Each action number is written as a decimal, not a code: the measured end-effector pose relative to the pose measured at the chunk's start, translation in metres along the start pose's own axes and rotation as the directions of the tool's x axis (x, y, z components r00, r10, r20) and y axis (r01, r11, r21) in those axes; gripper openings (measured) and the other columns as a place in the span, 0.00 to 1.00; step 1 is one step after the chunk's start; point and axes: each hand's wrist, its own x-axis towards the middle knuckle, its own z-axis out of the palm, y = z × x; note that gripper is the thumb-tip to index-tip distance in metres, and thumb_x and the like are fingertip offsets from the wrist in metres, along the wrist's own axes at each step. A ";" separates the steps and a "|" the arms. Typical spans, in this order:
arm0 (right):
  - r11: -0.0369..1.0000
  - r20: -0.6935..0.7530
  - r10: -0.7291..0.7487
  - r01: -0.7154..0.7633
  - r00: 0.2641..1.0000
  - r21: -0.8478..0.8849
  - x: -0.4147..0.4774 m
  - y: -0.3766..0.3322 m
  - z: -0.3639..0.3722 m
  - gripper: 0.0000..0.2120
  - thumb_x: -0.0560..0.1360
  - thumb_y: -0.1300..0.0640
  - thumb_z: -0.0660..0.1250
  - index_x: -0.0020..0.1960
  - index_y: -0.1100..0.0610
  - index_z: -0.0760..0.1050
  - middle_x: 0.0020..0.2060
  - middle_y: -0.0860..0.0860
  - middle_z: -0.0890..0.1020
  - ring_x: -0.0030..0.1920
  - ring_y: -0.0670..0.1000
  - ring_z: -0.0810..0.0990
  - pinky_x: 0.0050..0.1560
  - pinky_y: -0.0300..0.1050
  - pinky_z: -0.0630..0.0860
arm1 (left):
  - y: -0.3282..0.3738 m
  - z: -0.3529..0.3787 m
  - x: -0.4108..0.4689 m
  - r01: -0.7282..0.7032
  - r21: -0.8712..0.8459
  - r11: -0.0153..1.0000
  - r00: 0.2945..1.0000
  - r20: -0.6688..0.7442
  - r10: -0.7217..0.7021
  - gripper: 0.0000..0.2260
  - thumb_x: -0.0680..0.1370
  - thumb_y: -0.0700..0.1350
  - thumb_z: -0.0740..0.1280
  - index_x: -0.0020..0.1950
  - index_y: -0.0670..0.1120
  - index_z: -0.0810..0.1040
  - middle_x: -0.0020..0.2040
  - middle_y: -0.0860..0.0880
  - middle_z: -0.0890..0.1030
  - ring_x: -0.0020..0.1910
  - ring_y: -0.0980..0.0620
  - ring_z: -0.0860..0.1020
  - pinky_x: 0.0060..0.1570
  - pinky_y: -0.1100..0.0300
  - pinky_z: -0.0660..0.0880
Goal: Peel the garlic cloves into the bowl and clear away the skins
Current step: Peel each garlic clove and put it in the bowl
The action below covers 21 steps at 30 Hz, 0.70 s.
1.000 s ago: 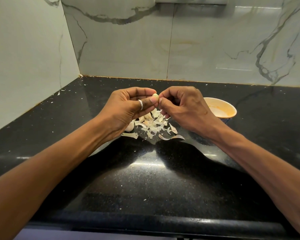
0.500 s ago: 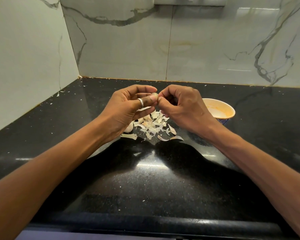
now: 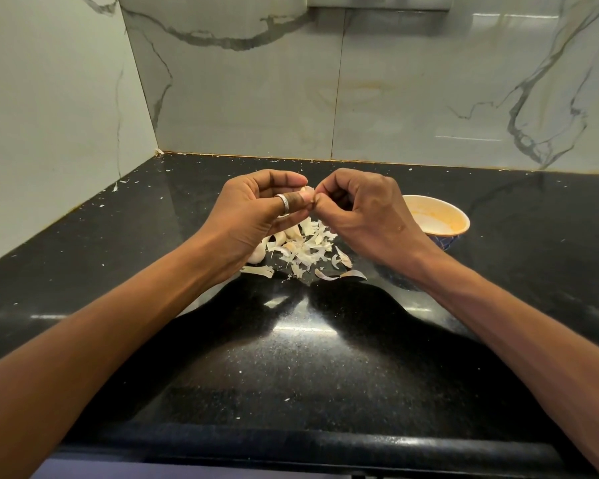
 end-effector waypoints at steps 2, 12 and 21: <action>1.000 0.006 0.012 -0.012 1.000 -0.008 0.000 0.000 0.000 0.08 0.79 0.54 0.71 0.44 0.57 0.82 0.33 0.46 0.82 0.32 0.45 0.79 0.33 0.34 0.73 | -0.001 0.000 0.000 -0.009 0.018 1.000 1.000 -0.001 0.009 0.14 0.74 0.33 0.73 0.60 0.35 0.79 0.50 0.41 0.85 0.48 0.50 0.85 0.48 0.62 0.81; 0.996 0.019 0.086 -0.086 0.996 -0.027 -0.001 -0.002 -0.003 0.10 0.78 0.50 0.72 0.43 0.55 0.84 0.32 0.48 0.84 0.33 0.48 0.81 0.34 0.43 0.76 | -0.003 -0.004 -0.001 -0.152 0.307 0.940 0.988 0.040 0.147 0.11 0.73 0.37 0.76 0.54 0.41 0.82 0.44 0.47 0.85 0.45 0.52 0.85 0.48 0.61 0.82; 1.000 -0.005 0.002 -0.002 1.000 -0.027 -0.001 0.001 -0.002 0.07 0.77 0.54 0.73 0.46 0.58 0.83 0.36 0.47 0.84 0.36 0.46 0.82 0.40 0.43 0.80 | -0.007 -0.007 0.001 -0.230 0.444 0.866 0.973 0.096 0.210 0.12 0.74 0.37 0.76 0.56 0.41 0.81 0.47 0.44 0.85 0.48 0.47 0.85 0.53 0.52 0.83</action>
